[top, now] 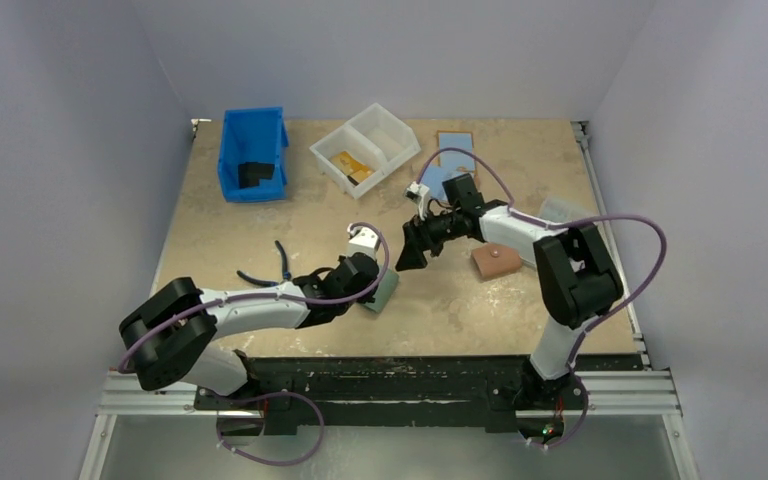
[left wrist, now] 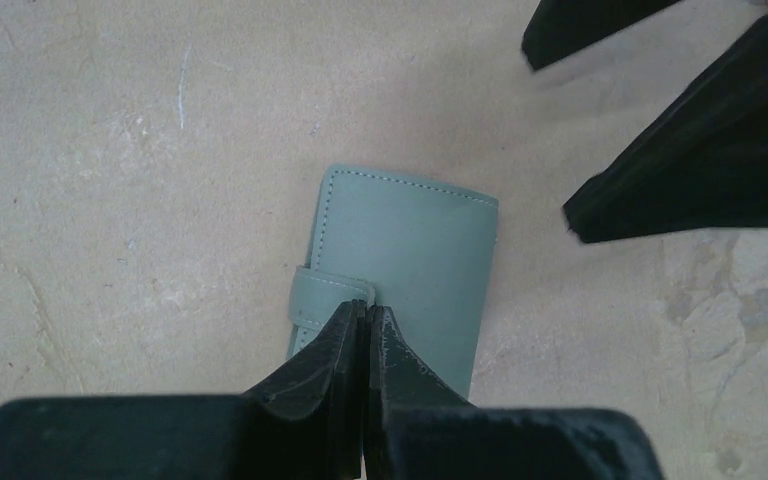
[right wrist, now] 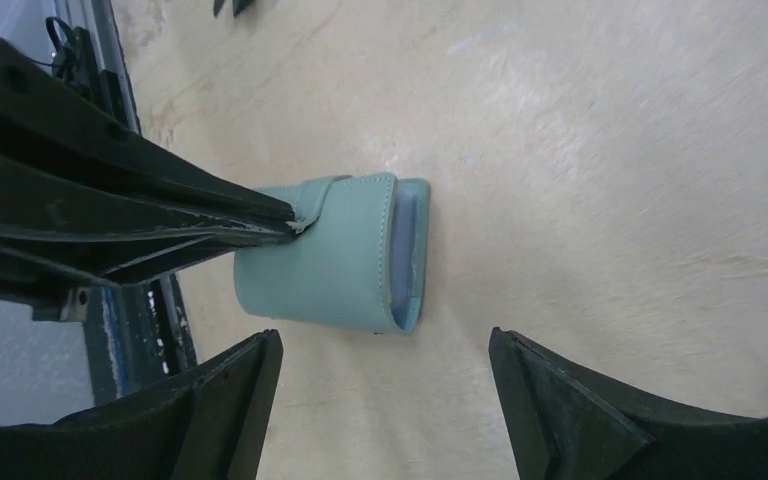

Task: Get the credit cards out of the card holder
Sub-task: Open the card holder at the center of the board.

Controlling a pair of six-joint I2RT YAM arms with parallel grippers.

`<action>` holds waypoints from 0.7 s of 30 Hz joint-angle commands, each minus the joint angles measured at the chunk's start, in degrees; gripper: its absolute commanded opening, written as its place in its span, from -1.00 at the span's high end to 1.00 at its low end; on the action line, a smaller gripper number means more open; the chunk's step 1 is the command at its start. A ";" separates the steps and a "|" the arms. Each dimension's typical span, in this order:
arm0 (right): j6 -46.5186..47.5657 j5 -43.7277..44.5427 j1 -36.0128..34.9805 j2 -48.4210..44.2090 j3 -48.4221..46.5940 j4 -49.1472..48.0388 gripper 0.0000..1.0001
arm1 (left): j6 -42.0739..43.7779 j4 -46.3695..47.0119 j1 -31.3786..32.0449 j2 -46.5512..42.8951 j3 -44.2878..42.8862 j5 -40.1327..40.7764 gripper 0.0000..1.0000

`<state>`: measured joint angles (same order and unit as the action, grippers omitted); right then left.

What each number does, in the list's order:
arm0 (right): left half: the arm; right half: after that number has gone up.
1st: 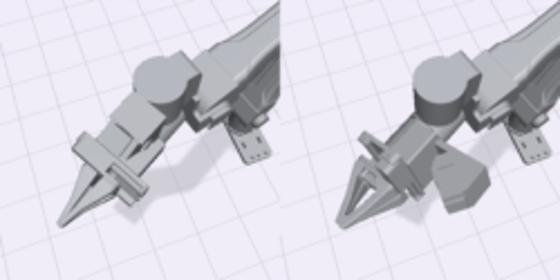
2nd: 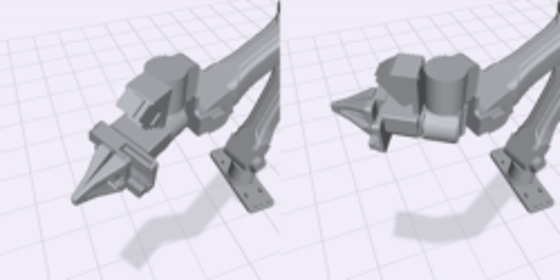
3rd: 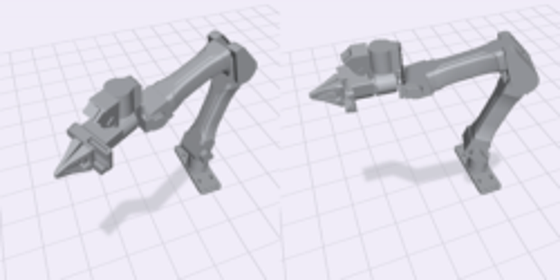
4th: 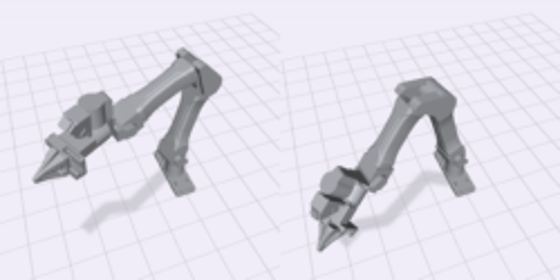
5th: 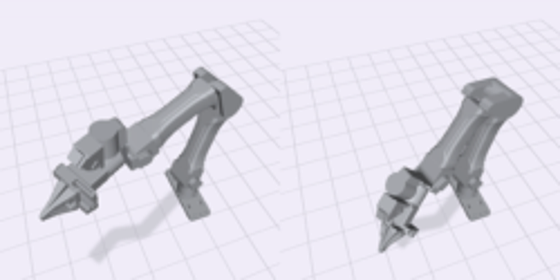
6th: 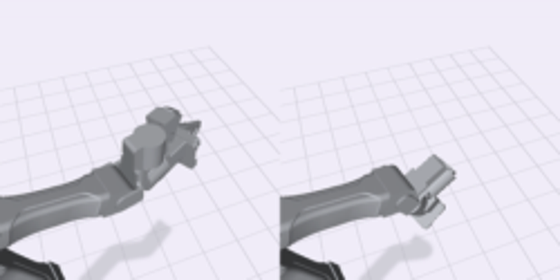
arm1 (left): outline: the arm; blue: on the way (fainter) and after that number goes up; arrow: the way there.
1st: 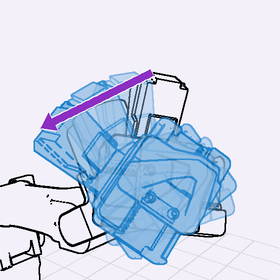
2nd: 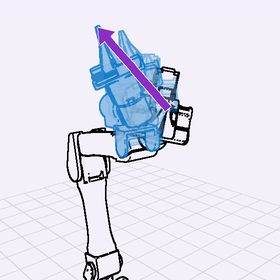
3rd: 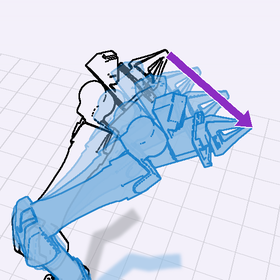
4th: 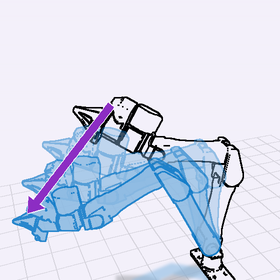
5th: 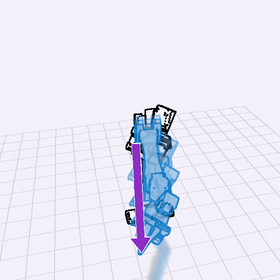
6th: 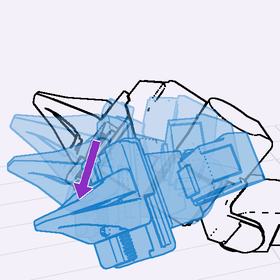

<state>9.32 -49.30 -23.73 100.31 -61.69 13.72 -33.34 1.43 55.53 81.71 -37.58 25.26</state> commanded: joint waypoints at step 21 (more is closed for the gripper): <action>-6.87 3.95 -3.41 7.88 -0.35 2.28 1.00 | -1.14 4.53 -0.32 -7.01 2.18 0.97 1.00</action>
<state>-0.16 -50.02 -26.96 108.49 -61.58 15.05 -33.45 5.45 55.53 79.96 -35.33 22.65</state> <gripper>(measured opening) 0.023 0.027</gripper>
